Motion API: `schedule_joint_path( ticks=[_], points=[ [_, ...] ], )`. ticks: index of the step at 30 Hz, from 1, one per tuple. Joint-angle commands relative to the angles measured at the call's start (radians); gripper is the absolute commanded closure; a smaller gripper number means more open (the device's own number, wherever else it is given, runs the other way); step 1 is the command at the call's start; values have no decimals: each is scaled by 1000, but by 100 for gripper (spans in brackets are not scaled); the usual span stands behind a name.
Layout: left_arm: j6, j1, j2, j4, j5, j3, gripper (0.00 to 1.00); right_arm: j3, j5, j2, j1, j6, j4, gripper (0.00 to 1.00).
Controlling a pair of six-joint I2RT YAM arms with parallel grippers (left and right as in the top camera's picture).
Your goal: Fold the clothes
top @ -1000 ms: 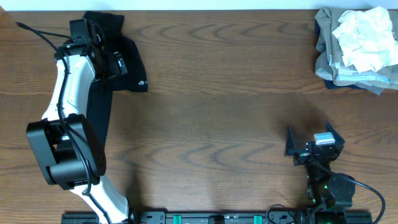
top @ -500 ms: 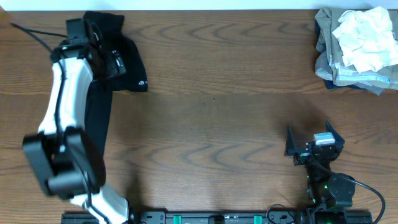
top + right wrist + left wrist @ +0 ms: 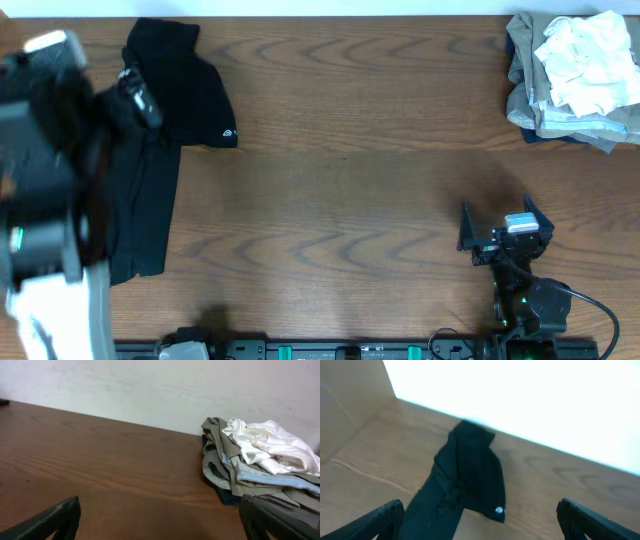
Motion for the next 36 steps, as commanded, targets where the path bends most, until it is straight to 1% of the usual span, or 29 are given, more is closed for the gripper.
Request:
schedule_joint_path(
  ticks=[1,3,6,7,11,12,14,18,22,25,27,33,36],
  points=[
    [-5,-2,-131,1,-4,-32,2,-3,5,-8,12,3,-3,1],
    [-5,-2,-217,27,-1,-98,2,-3,5,-8,12,3,-3,1],
    [14,-5,-333,135,10,-261,2,-3,5,-8,12,3,-3,1],
    [50,-6,-366,180,39,-319,2,-3,5,-8,12,3,-3,1],
    [262,-6,-505,423,274,-603,2,-3,5,-8,12,3,-3,1],
    [301,-6,-536,488,330,-672,2,-3,5,-8,12,3,-3,1],
    [334,-18,-594,614,378,-803,2,-3,5,-8,12,3,-3,1],
    [333,-58,-705,770,360,-1011,2,-3,5,-8,12,3,-3,1],
    [320,-86,-819,836,305,-1172,2,-3,5,-8,12,3,-3,1],
    [236,-91,-899,855,222,-1262,2,-3,5,-8,12,3,-3,1],
    [203,-91,-943,858,185,-1307,2,-3,5,-8,12,3,-3,1],
    [204,-91,-1057,877,169,-1430,2,-3,5,-8,12,3,-3,1],
    [200,-91,-1086,894,169,-1472,2,-3,5,-8,12,3,-3,1]
  ],
)
